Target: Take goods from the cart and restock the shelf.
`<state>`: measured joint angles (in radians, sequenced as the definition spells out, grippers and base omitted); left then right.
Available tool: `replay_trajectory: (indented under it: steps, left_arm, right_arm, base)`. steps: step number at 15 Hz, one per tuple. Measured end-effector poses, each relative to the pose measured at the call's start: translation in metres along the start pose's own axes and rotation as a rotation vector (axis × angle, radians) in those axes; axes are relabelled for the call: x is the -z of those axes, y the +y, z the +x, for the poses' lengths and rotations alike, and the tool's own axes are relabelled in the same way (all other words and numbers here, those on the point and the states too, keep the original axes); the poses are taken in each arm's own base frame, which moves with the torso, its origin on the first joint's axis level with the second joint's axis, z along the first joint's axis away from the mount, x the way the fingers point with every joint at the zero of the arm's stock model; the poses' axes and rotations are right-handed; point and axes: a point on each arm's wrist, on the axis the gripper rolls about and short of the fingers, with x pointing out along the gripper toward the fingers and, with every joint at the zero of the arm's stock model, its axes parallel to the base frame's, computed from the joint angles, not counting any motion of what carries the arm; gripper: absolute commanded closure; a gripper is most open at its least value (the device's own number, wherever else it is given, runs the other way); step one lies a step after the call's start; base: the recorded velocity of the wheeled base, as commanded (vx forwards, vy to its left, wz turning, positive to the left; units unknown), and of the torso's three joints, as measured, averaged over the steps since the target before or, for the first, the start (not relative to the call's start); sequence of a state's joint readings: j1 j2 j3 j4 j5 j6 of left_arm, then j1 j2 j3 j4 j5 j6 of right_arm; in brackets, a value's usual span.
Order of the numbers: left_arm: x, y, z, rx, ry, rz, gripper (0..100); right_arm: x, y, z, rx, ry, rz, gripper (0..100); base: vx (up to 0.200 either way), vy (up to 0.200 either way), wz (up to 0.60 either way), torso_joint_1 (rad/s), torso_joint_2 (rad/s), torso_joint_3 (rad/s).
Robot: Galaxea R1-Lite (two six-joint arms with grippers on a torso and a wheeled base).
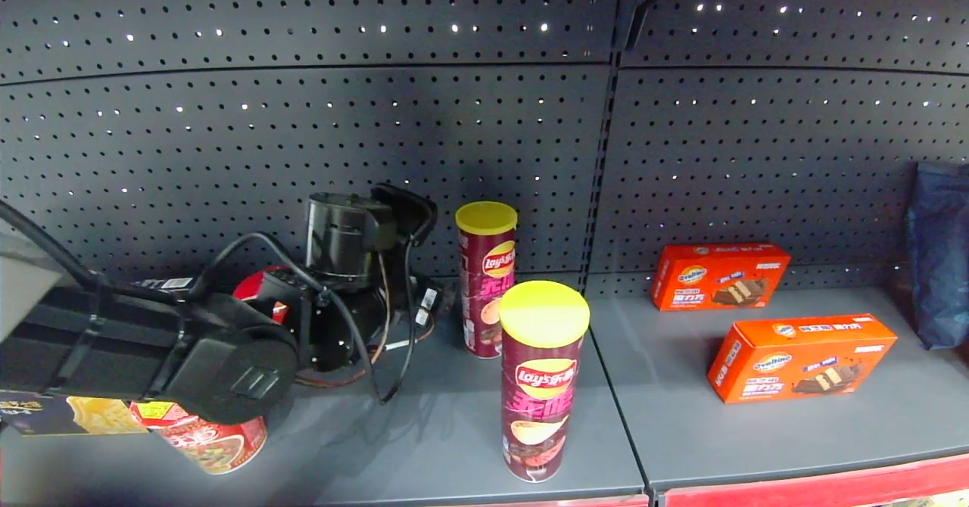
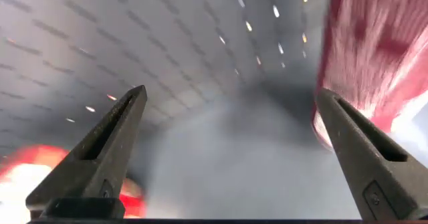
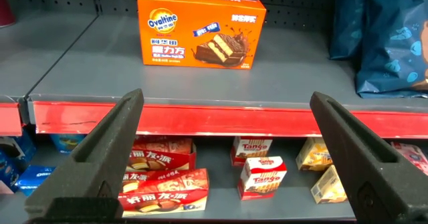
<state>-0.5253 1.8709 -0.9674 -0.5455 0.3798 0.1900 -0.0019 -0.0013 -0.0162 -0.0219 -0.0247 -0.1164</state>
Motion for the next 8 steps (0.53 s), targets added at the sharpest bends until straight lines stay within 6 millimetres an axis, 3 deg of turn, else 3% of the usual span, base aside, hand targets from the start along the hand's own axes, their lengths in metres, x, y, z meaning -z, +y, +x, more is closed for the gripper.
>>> replay_trajectory:
  steps: [4, 8]
  left_arm:
    - [-0.029, 0.031, -0.030, -0.066, -0.109, -0.049, 0]
    - [-0.046, 0.081, -0.087, -0.192, -0.218, -0.123, 0]
  right_arm:
    - [0.000, 0.000, 0.000, -0.002, 0.000, -0.006, 0]
    - [0.000, 0.000, 0.000, -0.002, 0.000, -0.008, 0]
  base:
    - [0.000, 0.000, 0.00, 0.000, 0.00, 0.000]
    - [0.000, 0.000, 0.00, 0.000, 0.00, 0.000]
